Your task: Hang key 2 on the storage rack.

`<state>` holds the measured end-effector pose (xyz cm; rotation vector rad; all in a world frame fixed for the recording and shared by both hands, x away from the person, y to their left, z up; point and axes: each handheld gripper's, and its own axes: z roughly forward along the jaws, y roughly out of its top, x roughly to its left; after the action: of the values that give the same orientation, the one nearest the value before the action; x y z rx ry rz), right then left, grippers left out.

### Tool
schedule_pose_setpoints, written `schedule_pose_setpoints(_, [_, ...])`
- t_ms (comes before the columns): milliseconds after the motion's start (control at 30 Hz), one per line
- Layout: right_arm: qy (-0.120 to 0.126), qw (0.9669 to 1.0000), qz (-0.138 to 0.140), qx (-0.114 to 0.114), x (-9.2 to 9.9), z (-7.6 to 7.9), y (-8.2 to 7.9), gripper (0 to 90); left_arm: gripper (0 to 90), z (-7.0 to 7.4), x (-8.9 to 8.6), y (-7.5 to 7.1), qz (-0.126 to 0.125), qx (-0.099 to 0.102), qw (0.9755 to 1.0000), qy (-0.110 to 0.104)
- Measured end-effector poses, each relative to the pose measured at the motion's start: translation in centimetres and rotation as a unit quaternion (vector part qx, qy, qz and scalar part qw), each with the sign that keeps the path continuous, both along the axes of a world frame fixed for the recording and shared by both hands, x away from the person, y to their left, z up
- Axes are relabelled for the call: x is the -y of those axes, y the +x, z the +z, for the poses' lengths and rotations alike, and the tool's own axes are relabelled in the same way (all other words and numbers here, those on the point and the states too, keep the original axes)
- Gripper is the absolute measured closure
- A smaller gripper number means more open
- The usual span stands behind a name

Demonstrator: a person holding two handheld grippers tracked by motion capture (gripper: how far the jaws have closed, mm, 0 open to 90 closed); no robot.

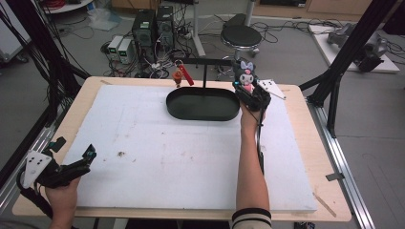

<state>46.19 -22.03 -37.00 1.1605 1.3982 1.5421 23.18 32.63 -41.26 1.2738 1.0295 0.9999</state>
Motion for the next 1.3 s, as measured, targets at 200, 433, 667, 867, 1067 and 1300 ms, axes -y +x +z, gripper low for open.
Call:
schedule_pose_setpoints(200, [-0.001, 0.9999, -0.012, 0.002, 0.0, 0.0, 0.0, 32.6, 1.7, 0.0, 0.0, 0.0, -0.001, -0.001, 1.0, 0.0])
schedule_pose_setpoints(433, [-0.007, 0.9999, -0.014, 0.001, -0.1, -0.1, 0.1, 28.2, 1.8, 0.0, 0.0, 0.0, 0.0, -0.003, 1.0, 0.0])
schedule_pose_setpoints(667, [-0.009, 0.9998, -0.016, 0.003, -0.1, 0.1, 0.0, 28.0, 1.7, 0.0, 0.0, 0.0, -0.001, -0.002, 1.0, 0.0])
schedule_pose_setpoints(867, [-0.013, 0.9998, -0.017, 0.007, -0.1, 0.3, -0.2, 27.8, 1.8, 0.0, 0.0, 0.0, -0.001, -0.002, 1.0, 0.0])
schedule_pose_setpoints(1067, [-0.028, 0.9994, -0.019, 0.009, -0.4, 0.8, -0.6, 17.8, 1.7, 0.0, -0.1, 0.0, 0.001, -0.001, 1.0, -0.001])
schedule_pose_setpoints(1300, [-0.058, 0.9982, -0.014, 0.012, -0.6, 1.9, -1.5, 2.8, 1.7, 0.0, 0.0, -0.1, -0.001, -0.003, 1.0, 0.001])
